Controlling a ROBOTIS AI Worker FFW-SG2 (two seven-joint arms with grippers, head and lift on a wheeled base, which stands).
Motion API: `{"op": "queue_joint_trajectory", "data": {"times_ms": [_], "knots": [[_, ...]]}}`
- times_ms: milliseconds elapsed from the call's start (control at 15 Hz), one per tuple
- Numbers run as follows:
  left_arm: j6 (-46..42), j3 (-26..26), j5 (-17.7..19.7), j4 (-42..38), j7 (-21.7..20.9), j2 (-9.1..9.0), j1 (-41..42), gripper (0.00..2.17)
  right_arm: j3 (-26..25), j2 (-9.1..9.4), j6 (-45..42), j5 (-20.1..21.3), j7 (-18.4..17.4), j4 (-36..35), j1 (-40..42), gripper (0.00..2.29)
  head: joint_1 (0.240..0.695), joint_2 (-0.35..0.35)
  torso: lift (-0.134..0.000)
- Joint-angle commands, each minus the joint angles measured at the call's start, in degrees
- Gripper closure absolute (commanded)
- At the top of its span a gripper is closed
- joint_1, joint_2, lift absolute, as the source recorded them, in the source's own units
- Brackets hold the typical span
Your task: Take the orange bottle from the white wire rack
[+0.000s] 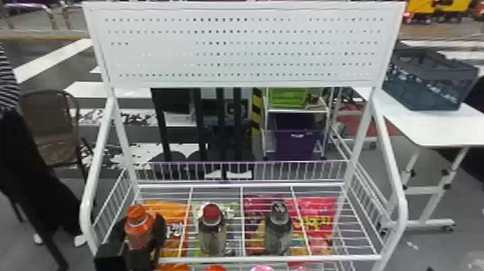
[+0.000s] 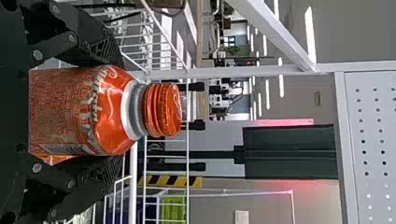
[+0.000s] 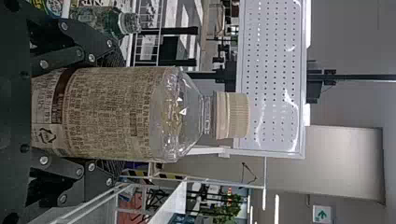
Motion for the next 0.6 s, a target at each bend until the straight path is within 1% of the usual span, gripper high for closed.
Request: {"op": "queue_joint_trajectory", "data": {"times_ms": [0,67,200,333,467,533], "knots": [[2.9,0.2,0.5,-2.7,-0.2,0.54,1.4,2.09,0.1,0.05,1.2,0.1,0.0,-0.3,-0.4,1.03,0.499,0.000,0.000],[4.1,0.1,0.6,-4.9,-0.2,0.98,2.2,2.09,0.1,0.05,1.9,0.1,0.0,-0.5,-0.8,1.03,0.499,0.000,0.000],[7.1,1.7,0.9,-11.3,-0.2,1.15,5.7,2.09,0.2,0.05,2.4,0.4,0.0,-0.5,-1.2,1.03,0.499,0.000,0.000],[10.6,1.9,1.0,-17.7,-0.1,1.42,8.0,2.09,0.3,0.05,2.6,0.4,0.0,-0.5,-1.5,1.03,0.499,0.000,0.000],[15.4,3.9,0.9,-25.5,0.2,1.59,11.0,2.09,0.4,0.05,2.6,0.4,0.0,-0.4,-1.6,1.03,0.499,0.000,0.000],[17.5,5.4,1.0,-29.6,0.2,2.03,13.1,2.09,0.4,0.05,2.6,0.3,0.0,-0.3,-1.6,1.03,0.499,0.000,0.000]]}}
